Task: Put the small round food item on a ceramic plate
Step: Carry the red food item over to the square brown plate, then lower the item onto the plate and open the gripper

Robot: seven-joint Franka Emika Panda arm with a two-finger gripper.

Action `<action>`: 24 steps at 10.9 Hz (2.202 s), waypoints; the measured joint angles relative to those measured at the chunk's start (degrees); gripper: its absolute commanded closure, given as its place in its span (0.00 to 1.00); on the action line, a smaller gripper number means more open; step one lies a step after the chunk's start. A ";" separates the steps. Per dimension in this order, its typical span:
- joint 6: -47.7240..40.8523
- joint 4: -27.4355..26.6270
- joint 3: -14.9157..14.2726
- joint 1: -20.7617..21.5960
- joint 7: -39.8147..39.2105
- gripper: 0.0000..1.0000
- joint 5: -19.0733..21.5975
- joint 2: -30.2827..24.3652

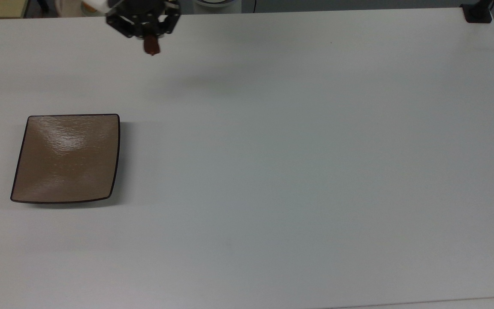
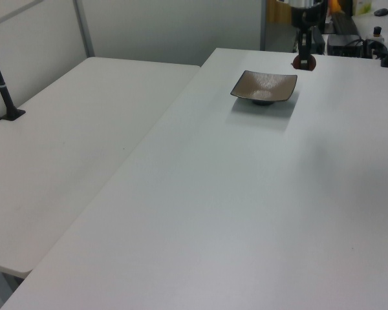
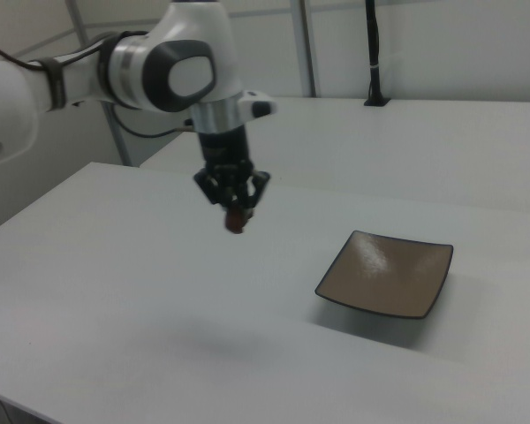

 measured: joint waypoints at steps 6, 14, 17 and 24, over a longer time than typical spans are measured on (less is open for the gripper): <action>15.86 7.81 -0.11 -9.25 -3.49 0.90 0.02 11.87; 34.85 11.83 1.20 -14.51 -4.21 0.87 0.02 28.21; 34.87 13.56 1.79 -15.14 -4.30 0.65 0.01 31.04; 34.87 13.62 2.04 -16.06 -4.30 0.00 0.02 31.61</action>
